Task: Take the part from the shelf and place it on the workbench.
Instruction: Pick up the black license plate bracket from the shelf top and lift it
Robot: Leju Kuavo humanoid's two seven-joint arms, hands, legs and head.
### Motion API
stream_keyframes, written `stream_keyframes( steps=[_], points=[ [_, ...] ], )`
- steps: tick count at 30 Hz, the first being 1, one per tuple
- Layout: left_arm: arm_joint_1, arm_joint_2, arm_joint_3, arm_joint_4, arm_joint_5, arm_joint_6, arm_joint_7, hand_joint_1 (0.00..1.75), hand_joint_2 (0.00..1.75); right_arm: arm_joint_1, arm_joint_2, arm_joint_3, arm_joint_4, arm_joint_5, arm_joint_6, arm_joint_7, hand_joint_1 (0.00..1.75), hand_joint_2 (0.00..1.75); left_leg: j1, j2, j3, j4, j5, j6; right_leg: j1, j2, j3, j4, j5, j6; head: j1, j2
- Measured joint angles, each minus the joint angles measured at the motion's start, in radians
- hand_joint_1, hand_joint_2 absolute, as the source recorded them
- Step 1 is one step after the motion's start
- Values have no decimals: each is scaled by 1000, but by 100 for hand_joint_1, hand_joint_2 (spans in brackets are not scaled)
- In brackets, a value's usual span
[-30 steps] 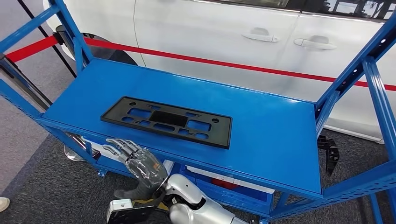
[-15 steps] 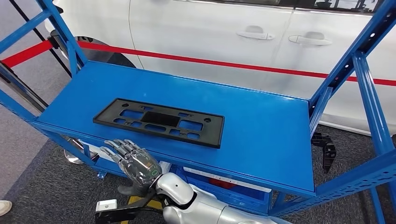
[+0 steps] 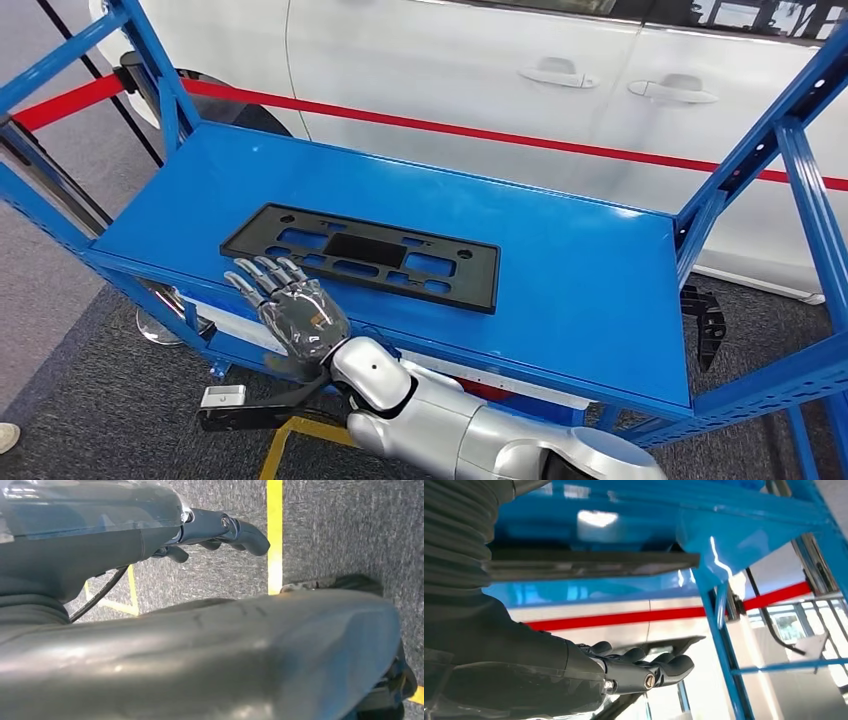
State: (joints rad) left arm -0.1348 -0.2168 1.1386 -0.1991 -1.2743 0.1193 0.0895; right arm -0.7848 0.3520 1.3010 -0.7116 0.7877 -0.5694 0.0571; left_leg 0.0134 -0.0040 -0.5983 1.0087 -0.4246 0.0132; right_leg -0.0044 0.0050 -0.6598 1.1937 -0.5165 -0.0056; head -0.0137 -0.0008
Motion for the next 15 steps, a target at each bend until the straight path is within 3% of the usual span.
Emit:
stream_keyframes(
  steps=[1,3,7,9,11,12,13,15],
  points=[
    [-1,-2,-1,0,0,0,0,0,0,-11,0,1,0,1,1,3,0,175,-3,-1,-1,3,-1,-2,3,0,35,-72,28,-6,0,0],
    [-1,-5,-3,0,0,0,0,0,0,-24,0,2,1,2,3,9,0,175,-7,-1,-4,5,0,-10,8,0,70,-151,50,-15,0,0],
    [-3,-6,-3,0,0,0,-3,0,0,-45,1,3,7,-6,32,22,0,175,-4,0,-12,15,-8,-32,4,0,72,-172,58,-28,-1,0],
    [-3,-6,-3,0,2,0,-5,0,0,-64,3,4,13,-13,55,25,0,175,-1,0,-46,93,-58,-42,-1,-3,75,-179,63,-36,-2,0],
    [-2,-6,-3,0,4,0,-7,0,0,-74,3,6,23,-19,72,24,0,175,0,0,-104,226,-119,-51,-1,-5,74,-178,64,-38,-3,0],
    [-1,-6,-3,0,4,0,-8,0,0,-75,3,7,29,-21,77,24,0,175,1,0,-124,272,-132,-54,-1,-5,73,-178,64,-38,-3,0],
    [0,-6,-3,0,4,0,-9,0,0,-75,3,9,35,-23,80,24,0,175,2,0,-128,282,-125,-56,-1,-5,73,-176,63,-38,-3,0],
    [0,-6,-3,0,4,0,-9,0,0,-78,3,11,42,-23,82,24,0,175,4,1,-79,186,-64,-56,-1,-3,74,-172,61,-35,-3,0]
  ],
)
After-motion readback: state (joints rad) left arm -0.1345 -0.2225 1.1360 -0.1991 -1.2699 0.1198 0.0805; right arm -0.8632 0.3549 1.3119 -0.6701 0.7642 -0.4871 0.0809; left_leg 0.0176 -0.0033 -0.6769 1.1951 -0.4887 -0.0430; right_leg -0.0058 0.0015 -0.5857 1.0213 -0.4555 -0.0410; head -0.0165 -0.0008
